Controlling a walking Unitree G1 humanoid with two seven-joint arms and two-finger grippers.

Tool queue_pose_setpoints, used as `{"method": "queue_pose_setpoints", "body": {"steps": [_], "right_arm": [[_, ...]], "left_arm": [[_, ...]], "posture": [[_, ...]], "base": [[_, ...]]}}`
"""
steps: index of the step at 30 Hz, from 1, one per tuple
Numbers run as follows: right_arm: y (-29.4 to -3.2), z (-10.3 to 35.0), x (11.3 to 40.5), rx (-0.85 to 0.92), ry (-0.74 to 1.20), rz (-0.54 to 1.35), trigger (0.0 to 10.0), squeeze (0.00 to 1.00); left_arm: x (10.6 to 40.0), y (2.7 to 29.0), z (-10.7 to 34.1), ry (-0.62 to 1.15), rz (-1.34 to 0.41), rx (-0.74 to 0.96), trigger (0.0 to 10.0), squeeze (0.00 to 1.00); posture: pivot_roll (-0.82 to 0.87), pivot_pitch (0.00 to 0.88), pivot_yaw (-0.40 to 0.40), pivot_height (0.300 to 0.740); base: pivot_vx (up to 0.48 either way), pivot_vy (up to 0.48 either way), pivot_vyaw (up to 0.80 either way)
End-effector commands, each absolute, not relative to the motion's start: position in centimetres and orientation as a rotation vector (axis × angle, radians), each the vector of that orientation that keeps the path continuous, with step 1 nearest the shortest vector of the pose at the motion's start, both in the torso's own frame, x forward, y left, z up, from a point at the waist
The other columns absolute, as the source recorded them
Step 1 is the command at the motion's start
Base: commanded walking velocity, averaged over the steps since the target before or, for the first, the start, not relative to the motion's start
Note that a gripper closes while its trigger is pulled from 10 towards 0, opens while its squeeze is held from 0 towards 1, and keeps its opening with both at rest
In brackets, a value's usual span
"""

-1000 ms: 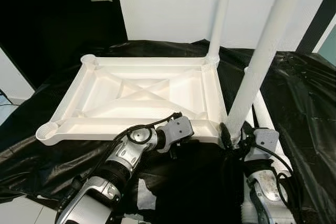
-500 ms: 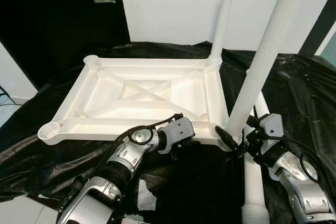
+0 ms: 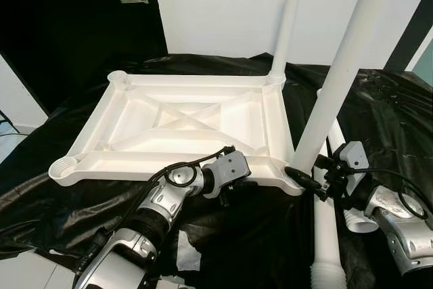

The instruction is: Building children table

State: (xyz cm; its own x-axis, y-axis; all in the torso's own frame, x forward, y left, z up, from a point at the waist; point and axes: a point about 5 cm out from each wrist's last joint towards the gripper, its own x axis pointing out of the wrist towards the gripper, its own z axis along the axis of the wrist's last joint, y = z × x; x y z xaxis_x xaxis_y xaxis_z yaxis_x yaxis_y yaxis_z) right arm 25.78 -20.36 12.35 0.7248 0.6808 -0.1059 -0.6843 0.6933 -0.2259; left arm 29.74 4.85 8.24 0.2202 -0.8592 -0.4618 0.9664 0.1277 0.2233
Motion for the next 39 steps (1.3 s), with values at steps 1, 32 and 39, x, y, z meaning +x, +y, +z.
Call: {"method": "queue_pose_setpoints", "body": {"steps": [1,32,39], "right_arm": [[-20.1,11.5,25.6,-0.260,0.059,0.782,0.0,0.00],[-16.1,9.8,24.7,-0.004,-0.096,0.060,10.0,1.00],[-17.4,10.7,26.0,-0.101,-0.099,0.280,10.0,0.00]], "left_arm": [[27.5,6.0,4.1,0.461,-1.387,0.519,10.0,0.00],[27.6,5.9,4.2,0.460,-1.397,0.532,10.0,0.00],[27.7,5.4,4.3,0.454,-1.402,0.530,10.0,0.00]], "posture": [[0.02,0.000,-0.021,0.740],[0.01,0.000,-0.014,0.740],[0.00,0.000,-0.014,0.740]], "base": [[0.000,0.000,0.00],[0.000,0.000,0.00],[0.000,0.000,0.00]]}}
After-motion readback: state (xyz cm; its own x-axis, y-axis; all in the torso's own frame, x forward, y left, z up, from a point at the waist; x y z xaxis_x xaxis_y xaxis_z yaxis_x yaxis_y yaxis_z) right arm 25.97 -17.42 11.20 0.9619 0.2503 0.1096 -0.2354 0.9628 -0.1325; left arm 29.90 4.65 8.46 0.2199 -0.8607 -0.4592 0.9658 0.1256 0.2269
